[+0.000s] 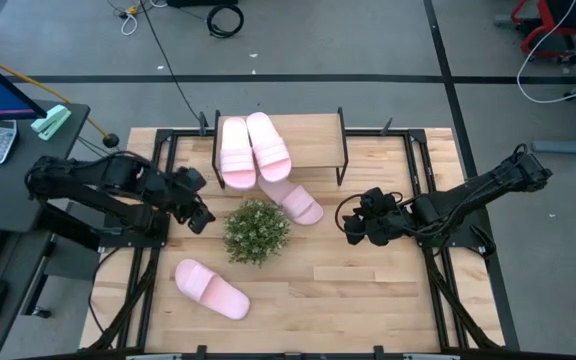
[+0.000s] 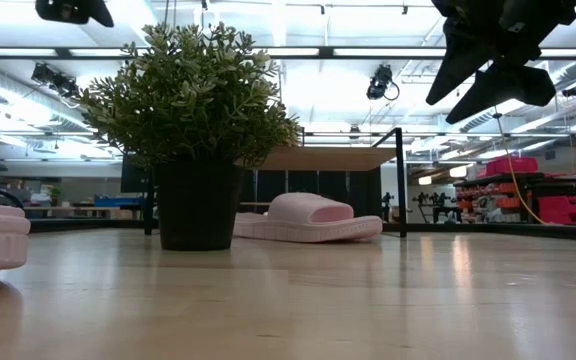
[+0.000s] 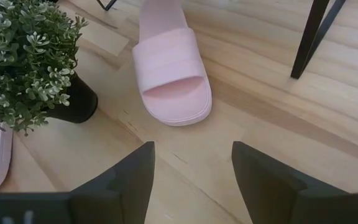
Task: Pick and place slides into the shelf
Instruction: Put the pink slide on the shelf
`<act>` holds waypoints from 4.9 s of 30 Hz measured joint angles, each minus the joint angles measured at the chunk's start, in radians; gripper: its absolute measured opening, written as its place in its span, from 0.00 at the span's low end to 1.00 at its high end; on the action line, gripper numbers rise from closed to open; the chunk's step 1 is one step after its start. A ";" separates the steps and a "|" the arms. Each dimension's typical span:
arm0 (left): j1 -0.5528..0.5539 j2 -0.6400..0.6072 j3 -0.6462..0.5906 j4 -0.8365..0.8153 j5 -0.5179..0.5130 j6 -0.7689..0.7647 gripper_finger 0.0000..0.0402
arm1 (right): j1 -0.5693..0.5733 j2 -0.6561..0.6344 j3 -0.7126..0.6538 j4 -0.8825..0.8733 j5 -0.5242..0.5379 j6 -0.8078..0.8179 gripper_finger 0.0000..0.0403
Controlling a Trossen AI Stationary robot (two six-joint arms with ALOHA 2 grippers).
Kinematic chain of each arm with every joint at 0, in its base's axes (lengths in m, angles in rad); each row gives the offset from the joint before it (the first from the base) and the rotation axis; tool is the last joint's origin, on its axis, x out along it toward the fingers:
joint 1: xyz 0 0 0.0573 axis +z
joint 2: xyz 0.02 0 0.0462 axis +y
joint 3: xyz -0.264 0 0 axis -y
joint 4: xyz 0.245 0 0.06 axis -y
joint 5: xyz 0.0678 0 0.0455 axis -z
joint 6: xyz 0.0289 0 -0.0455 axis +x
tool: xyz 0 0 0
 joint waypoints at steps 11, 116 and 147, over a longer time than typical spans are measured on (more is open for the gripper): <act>-0.192 0.131 0.000 -0.025 -0.086 -0.160 0.43 | 0.000 0.000 0.000 0.000 0.000 -0.016 0.55; -0.877 -0.261 -1.032 0.977 -0.308 -0.804 0.58 | 0.208 0.567 0.498 0.469 -0.340 -0.940 0.55; -0.878 -0.263 -0.969 1.203 -0.133 -0.612 0.03 | 0.208 0.567 0.497 0.469 -0.312 -0.938 0.49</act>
